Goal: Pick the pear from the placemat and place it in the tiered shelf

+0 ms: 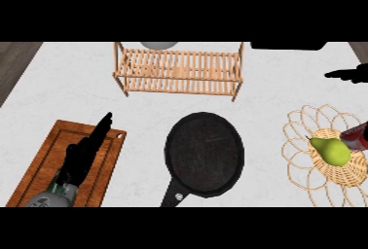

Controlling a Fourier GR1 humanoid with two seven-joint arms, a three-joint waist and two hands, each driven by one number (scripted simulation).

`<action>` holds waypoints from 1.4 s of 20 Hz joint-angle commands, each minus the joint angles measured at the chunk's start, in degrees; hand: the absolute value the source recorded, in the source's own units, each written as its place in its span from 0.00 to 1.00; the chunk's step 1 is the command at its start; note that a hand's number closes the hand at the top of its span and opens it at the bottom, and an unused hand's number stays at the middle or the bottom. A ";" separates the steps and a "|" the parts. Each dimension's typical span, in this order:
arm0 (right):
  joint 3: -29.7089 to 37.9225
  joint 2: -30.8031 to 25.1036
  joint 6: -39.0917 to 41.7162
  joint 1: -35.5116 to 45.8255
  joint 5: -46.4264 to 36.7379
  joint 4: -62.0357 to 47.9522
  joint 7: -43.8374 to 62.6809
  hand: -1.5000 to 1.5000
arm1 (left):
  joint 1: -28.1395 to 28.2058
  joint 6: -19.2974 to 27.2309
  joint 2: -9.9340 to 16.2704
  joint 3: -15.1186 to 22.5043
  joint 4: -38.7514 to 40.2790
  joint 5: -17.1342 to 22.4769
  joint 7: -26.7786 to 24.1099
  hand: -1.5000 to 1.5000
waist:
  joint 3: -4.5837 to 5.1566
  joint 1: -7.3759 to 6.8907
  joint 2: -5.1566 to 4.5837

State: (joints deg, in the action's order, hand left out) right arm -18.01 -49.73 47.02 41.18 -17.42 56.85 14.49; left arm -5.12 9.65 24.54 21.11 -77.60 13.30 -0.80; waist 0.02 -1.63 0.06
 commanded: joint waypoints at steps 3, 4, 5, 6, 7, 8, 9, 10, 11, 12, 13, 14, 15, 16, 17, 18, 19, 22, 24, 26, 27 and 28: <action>-8.06 9.54 -4.61 1.21 -9.92 4.41 8.93 0.00 | -0.02 -1.08 -1.73 -0.72 3.62 -0.08 -0.98 0.50 | 0.04 0.89 -0.23; -6.58 7.86 -3.34 -1.12 -9.87 5.38 7.59 0.00 | 0.10 -0.57 -0.27 -1.29 -0.66 -0.46 3.74 0.50 | -0.02 1.28 0.00; -6.48 10.73 -3.33 1.61 -11.21 0.27 7.37 0.00 | -0.67 0.55 -2.41 -0.80 2.04 -2.02 2.53 0.50 | -0.02 0.89 -0.22; -5.76 11.05 -2.74 0.63 -11.58 0.97 7.65 0.00 | 2.68 1.02 -2.31 -0.69 -1.80 -2.25 2.17 0.50 | -0.02 0.91 -0.09; -5.76 11.94 -1.82 -1.89 -10.85 4.01 9.91 0.00 | 2.49 -0.88 -1.77 -1.68 0.92 -2.03 -0.09 0.50 | 0.00 1.36 -0.02; -6.12 12.75 -2.10 -0.89 -12.33 0.40 8.39 0.00 | -0.31 -1.31 -2.98 -1.60 3.52 -2.55 0.75 0.50 | -0.01 1.27 -0.17; -5.47 16.03 -0.63 0.27 -11.45 0.07 12.86 0.00 | -0.25 -1.34 -3.20 -2.61 3.31 -1.90 0.32 0.50 | 0.01 1.21 -0.13; -5.98 17.33 -1.51 -1.93 -11.63 0.48 13.69 0.00 | -0.97 -1.92 -1.48 -3.00 2.59 -2.06 3.05 0.50 | -0.01 1.35 -0.10; -4.64 14.45 2.09 -1.68 -11.54 1.82 14.49 0.00 | 2.98 -2.14 -0.67 -2.75 -2.20 -1.88 3.37 0.50 | -0.01 1.27 0.05; -4.74 14.14 2.22 -2.56 -12.26 3.02 15.30 0.00 | 1.21 -1.53 -3.36 -3.27 5.78 -3.63 -2.41 0.50 | 0.03 1.71 -0.03; -4.90 16.08 2.03 -3.22 -12.97 3.34 17.57 0.00 | 1.31 -1.71 -2.86 -3.74 1.91 -2.63 1.26 0.50 | 0.01 1.55 0.02; -4.60 17.65 2.82 -2.98 -12.82 3.53 20.10 0.00 | -0.26 -0.79 -4.37 -2.45 1.51 -3.61 3.79 0.50 | 0.00 1.64 0.02; -4.39 18.28 4.45 -4.05 -12.32 7.30 22.57 0.00 | 1.74 -2.45 -3.34 -4.36 5.23 -3.74 -2.90 0.50 | 0.04 1.84 0.08; -4.12 18.45 3.32 -3.70 -13.85 4.12 22.34 0.00 | 2.38 -1.98 -1.57 -4.30 -2.61 -3.16 4.00 0.50 | -0.02 1.32 0.06; -4.59 16.31 0.37 -9.88 -14.40 8.89 20.90 0.00 | 3.20 -4.35 -2.13 -5.39 3.65 -2.68 -2.40 0.50 | 0.01 2.00 0.09; -2.72 18.68 3.71 -4.04 -14.64 5.16 22.33 0.00 | 2.86 -2.90 -4.14 -4.63 4.54 -4.88 -2.59 0.50 | 0.01 1.46 -0.05; -2.72 16.79 5.54 -5.11 -14.86 6.15 21.39 0.00 | 3.09 -4.29 -2.08 -5.80 0.75 -3.71 0.25 0.50 | -0.01 1.44 0.01; -4.27 16.46 0.26 -9.93 -19.03 7.77 19.18 0.00 | 1.01 -4.29 -3.80 -6.27 2.82 -4.85 0.87 0.50 | -0.02 1.59 -0.06; -3.76 14.50 1.07 -7.15 -21.08 6.99 17.56 0.00 | 2.79 -3.23 -5.65 -4.97 1.33 -5.99 1.03 0.50 | -0.02 1.30 -0.09; -2.31 15.66 2.37 -8.98 -22.01 10.26 17.92 0.00 | 1.79 -5.50 -5.12 -7.62 2.26 -5.71 0.48 0.50 | -0.01 1.54 -0.05; -3.01 12.55 2.09 -11.73 -22.45 12.29 16.38 0.00 | 1.74 -4.01 -6.05 -6.66 2.49 -6.65 1.44 0.50 | -0.01 1.76 -0.01; -2.02 16.56 3.21 -7.87 -23.18 8.72 18.70 0.00 | 4.95 -6.20 -3.49 -7.39 -2.41 -5.80 2.82 0.50 | -0.02 1.22 -0.03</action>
State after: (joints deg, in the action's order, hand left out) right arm -21.01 -34.51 48.61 32.59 -38.02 65.96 32.56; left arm -2.58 5.36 20.29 14.51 -78.00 7.81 0.18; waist -0.16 -0.14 0.18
